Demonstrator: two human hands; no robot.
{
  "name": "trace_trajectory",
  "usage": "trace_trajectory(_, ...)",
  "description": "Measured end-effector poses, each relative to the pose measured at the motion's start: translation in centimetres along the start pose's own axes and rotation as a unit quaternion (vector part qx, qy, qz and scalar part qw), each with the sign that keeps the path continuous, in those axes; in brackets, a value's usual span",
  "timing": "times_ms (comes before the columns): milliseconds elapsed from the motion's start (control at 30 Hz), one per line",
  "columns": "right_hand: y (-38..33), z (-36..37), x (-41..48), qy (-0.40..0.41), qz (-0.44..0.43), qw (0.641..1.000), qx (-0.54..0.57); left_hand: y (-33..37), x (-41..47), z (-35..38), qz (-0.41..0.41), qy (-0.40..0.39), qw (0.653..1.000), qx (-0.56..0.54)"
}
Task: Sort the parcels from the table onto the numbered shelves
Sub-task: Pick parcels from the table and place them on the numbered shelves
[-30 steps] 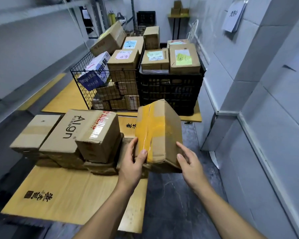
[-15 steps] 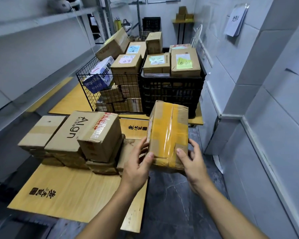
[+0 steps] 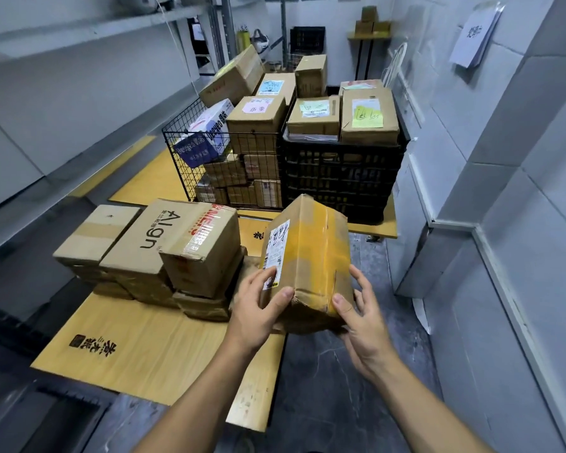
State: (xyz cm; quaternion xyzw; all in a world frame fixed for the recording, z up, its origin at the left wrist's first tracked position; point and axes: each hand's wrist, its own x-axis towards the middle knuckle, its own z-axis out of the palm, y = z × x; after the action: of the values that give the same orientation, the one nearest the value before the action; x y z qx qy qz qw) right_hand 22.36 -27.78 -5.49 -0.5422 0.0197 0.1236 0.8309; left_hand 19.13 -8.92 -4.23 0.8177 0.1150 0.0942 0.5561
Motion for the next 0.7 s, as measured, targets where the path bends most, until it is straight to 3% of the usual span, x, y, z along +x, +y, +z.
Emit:
trace_trajectory(267, 0.1, -0.6, -0.5, -0.043, 0.006, 0.999, 0.005, -1.3, -1.5, -0.9, -0.074, 0.029, 0.993, -0.086)
trace_trajectory(400, 0.2, -0.5, -1.0, -0.047, 0.000, 0.997, -0.063, -1.2, -2.4, -1.6, -0.044, 0.041, 0.995, -0.084)
trace_trajectory(567, 0.3, 0.2, -1.6, -0.009, -0.071, 0.969, -0.237, -0.9, -4.3, -2.6, 0.007, 0.089, 0.996, -0.021)
trace_trajectory(700, -0.7, 1.9, -2.5, 0.009, -0.119, 0.952, -0.281, -0.2, -6.4, -4.1, 0.054, 0.129, 0.990, 0.036)
